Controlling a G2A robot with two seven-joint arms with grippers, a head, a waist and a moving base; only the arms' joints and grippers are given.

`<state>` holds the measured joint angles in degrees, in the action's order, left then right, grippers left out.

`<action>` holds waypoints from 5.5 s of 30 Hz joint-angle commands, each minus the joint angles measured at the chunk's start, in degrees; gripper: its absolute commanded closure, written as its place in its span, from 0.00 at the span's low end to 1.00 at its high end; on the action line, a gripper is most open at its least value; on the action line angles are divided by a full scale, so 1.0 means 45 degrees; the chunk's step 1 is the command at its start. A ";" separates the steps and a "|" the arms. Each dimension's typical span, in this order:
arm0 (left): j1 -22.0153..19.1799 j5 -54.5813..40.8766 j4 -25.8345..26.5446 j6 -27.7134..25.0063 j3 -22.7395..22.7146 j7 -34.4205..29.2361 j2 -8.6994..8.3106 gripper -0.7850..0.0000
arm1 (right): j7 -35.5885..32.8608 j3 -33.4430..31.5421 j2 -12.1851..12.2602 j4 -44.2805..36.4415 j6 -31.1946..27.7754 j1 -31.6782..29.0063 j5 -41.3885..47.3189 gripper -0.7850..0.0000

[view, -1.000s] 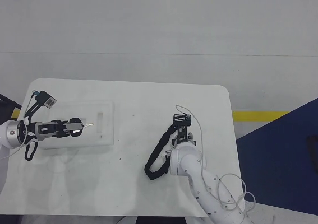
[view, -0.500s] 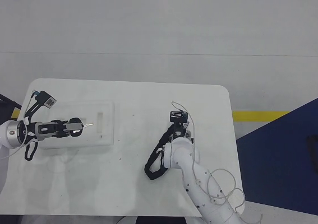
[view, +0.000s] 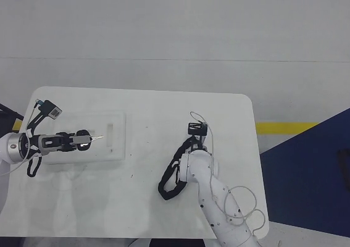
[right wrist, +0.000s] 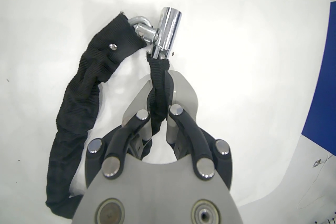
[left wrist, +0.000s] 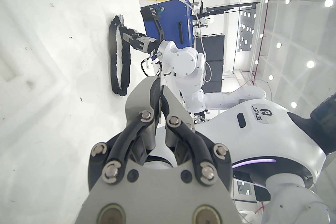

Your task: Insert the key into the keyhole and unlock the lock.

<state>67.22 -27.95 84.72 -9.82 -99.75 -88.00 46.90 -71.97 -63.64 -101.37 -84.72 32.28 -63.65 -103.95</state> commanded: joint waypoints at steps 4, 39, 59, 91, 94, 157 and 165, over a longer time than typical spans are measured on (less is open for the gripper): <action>0.0000 0.0000 0.0000 0.0000 0.0000 0.0000 0.0000 1.00 | -0.0848 -0.1485 -0.0124 -0.0872 -0.0843 0.0071 0.2576 1.00; 0.0000 0.0000 0.0000 0.0000 0.0000 0.0000 0.0000 1.00 | 0.4277 -0.3794 0.0631 -0.2265 -1.0213 -0.1714 0.9805 1.00; 0.0000 0.0000 0.0000 0.0000 0.0000 0.0000 0.0000 1.00 | 0.7413 -0.2205 0.0952 -0.0087 -0.9828 -0.1629 0.8410 1.00; 0.0000 0.0000 0.0000 0.0000 0.0000 0.0000 0.0000 1.00 | 0.6372 -0.1070 0.1305 -0.1556 -0.8520 -0.1287 0.7061 0.00; 0.0000 0.0000 0.0000 0.0000 0.0000 0.0000 0.0000 1.00 | 0.3887 -0.0438 0.1244 -0.1903 -0.7155 -0.0602 0.6193 0.00; 0.0000 0.0000 0.0000 0.0000 0.0000 0.0000 0.0000 1.00 | 0.1318 -0.0350 0.0407 0.3929 -0.6707 0.4255 0.9019 1.00; 0.0000 0.0000 0.0000 0.0000 0.0000 0.0000 0.0000 1.00 | 0.2034 -0.3364 0.1135 0.0837 -1.1144 0.1779 1.3099 1.00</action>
<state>67.22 -27.95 84.72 -9.82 -99.75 -88.00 46.90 -62.95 -77.51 -96.55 -79.57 -14.40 -54.29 -48.38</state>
